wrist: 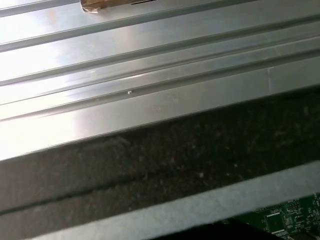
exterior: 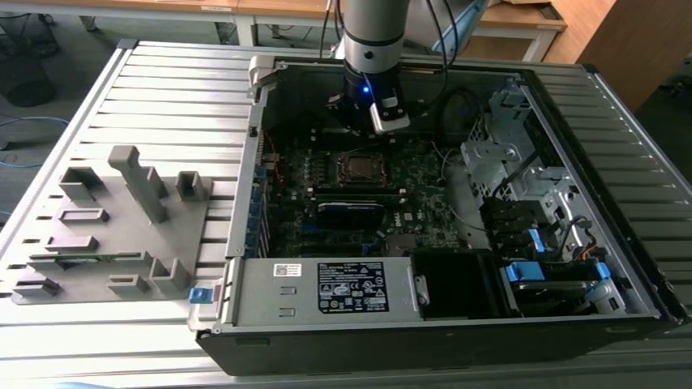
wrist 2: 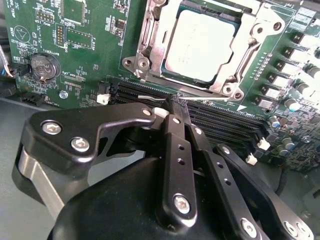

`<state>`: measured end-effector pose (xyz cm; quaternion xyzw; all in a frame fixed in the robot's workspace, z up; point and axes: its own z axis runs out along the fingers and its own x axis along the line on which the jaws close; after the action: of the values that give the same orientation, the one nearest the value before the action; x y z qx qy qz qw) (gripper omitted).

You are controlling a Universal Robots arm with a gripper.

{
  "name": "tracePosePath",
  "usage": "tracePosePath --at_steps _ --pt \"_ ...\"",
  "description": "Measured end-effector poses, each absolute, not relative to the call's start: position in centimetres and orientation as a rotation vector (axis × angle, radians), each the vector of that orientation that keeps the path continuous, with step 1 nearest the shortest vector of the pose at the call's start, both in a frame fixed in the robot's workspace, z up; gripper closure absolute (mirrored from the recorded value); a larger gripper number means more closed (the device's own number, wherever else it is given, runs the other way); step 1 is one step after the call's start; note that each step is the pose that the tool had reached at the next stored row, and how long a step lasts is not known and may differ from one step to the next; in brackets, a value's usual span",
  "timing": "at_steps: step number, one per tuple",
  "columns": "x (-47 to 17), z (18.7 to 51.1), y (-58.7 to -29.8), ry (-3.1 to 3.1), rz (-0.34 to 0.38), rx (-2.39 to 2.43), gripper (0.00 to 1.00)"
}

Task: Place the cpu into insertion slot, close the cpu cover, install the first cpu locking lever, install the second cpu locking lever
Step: 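Install the first cpu locking lever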

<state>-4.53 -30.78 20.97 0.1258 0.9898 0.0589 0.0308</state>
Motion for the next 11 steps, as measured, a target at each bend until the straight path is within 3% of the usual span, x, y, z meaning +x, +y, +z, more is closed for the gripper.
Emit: tracePosePath --at_steps 11 --pt "-4.64 20.77 -30.75 3.023 0.185 0.388 0.89"
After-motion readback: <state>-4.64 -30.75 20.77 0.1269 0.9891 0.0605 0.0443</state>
